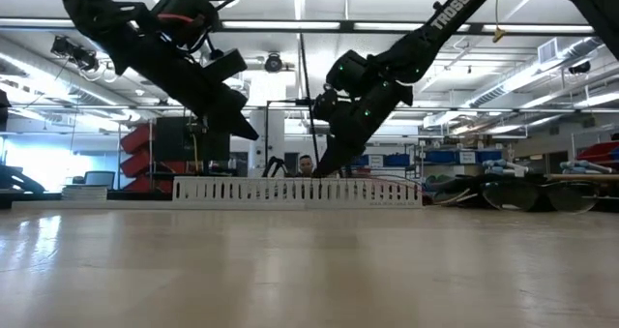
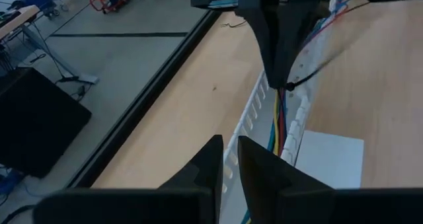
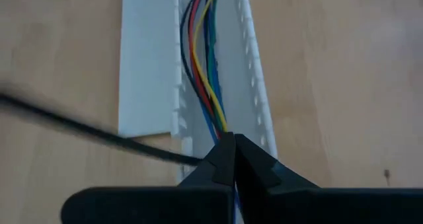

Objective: Ziptie cables
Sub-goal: Put the colored wires into the cable duct

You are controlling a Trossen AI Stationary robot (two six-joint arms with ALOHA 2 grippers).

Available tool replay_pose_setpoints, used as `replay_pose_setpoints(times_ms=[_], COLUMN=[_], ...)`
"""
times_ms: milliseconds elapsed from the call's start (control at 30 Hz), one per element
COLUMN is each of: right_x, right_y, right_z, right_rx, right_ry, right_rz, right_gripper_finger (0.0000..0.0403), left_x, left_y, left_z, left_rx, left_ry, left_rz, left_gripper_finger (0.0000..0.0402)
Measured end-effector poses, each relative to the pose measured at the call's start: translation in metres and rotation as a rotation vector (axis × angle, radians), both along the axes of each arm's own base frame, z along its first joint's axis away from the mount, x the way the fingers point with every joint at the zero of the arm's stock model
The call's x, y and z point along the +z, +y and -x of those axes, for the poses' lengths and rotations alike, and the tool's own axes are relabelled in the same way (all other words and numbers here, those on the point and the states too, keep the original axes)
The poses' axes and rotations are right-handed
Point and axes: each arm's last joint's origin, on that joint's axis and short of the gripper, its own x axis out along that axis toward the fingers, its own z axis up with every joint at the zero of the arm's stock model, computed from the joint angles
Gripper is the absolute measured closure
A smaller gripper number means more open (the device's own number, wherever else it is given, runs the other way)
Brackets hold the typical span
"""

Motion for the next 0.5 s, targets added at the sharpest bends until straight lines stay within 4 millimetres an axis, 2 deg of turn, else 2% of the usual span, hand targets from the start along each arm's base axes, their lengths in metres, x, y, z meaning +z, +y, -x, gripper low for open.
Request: replay_pose_setpoints(times_ms=[500], right_x=[0.0064], right_y=[0.0032], right_z=[0.0015], right_rx=[0.015], right_ry=[0.016], right_rz=[-0.006], right_gripper_finger=[0.0403], left_x=[-0.0016], left_y=[-0.0001], left_z=[0.0009], left_rx=[0.000], left_ry=[0.021], left_rz=[0.003], left_gripper_finger=[0.0363])
